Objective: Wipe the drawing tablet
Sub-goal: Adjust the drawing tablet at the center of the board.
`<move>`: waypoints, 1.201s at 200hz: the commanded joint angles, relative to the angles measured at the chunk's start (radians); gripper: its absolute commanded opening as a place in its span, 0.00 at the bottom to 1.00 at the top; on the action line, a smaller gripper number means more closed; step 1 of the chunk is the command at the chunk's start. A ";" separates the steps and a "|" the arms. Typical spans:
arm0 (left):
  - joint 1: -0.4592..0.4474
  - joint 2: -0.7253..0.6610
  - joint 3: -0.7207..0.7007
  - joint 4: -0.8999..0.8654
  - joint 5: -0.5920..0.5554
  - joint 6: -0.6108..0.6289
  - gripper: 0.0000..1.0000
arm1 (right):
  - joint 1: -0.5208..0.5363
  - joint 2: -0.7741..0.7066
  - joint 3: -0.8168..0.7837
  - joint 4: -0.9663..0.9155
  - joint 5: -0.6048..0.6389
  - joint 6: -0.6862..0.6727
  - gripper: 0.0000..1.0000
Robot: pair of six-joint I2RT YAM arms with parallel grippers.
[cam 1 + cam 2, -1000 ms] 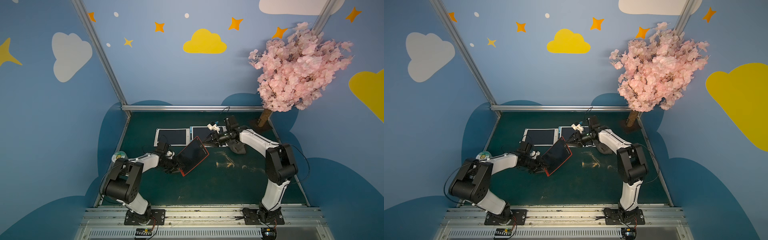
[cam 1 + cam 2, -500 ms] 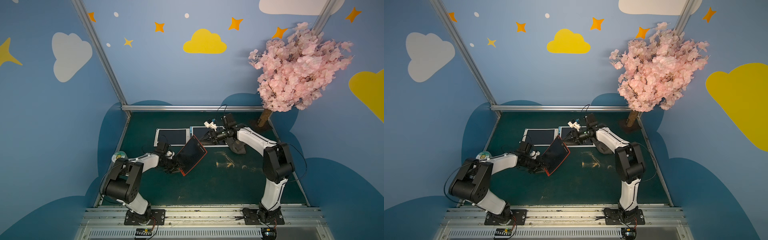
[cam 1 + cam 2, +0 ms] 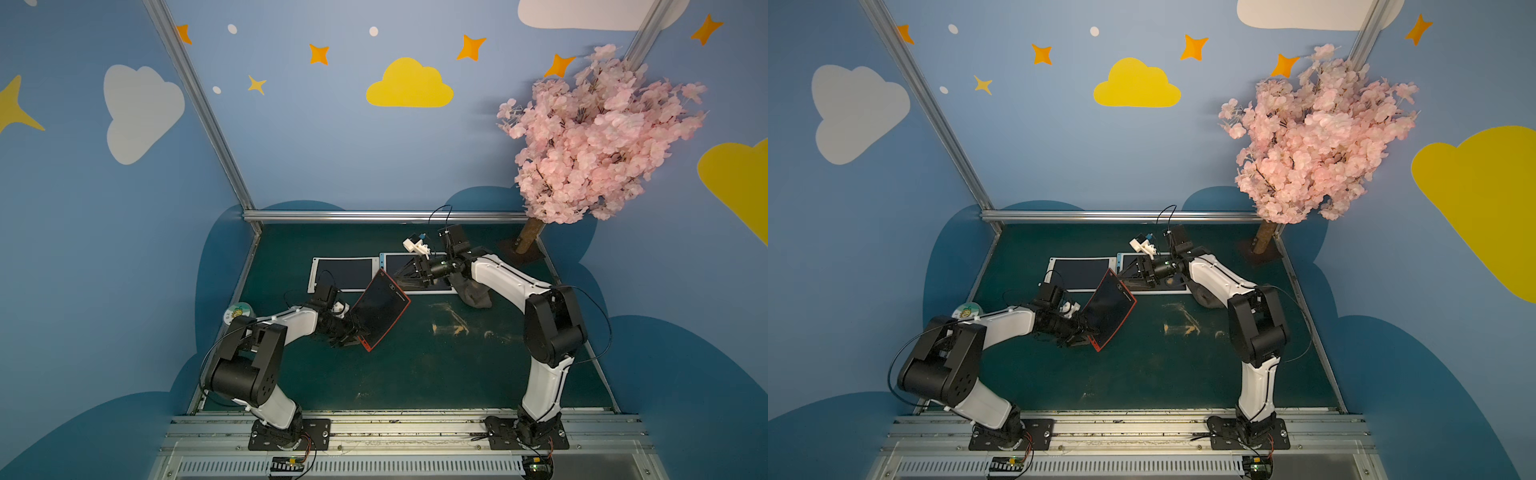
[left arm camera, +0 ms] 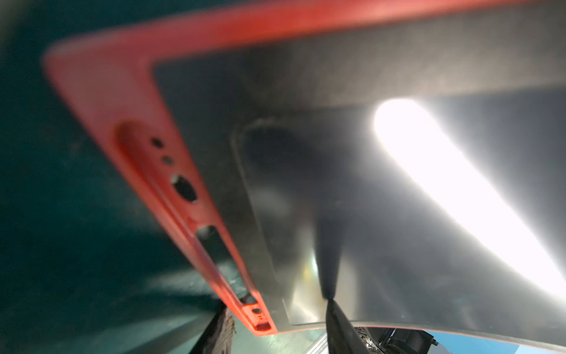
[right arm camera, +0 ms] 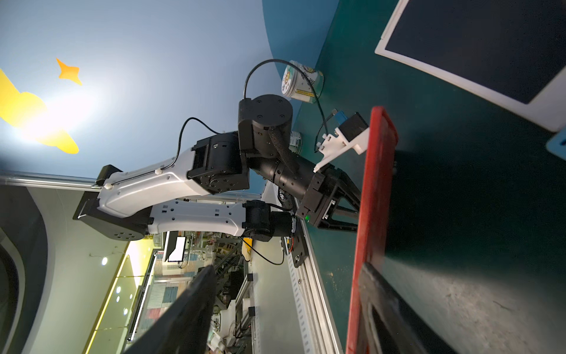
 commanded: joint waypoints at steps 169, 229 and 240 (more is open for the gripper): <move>-0.029 -0.048 -0.025 0.061 -0.038 0.014 0.50 | 0.176 0.059 -0.031 -0.171 0.058 0.088 0.63; -0.029 -0.058 0.004 0.089 -0.038 -0.023 0.59 | 0.040 -0.037 0.016 -0.564 0.533 -0.095 0.71; -0.032 -0.048 0.009 0.129 -0.017 -0.052 0.59 | -0.025 -0.057 -0.036 -0.550 0.568 -0.069 0.71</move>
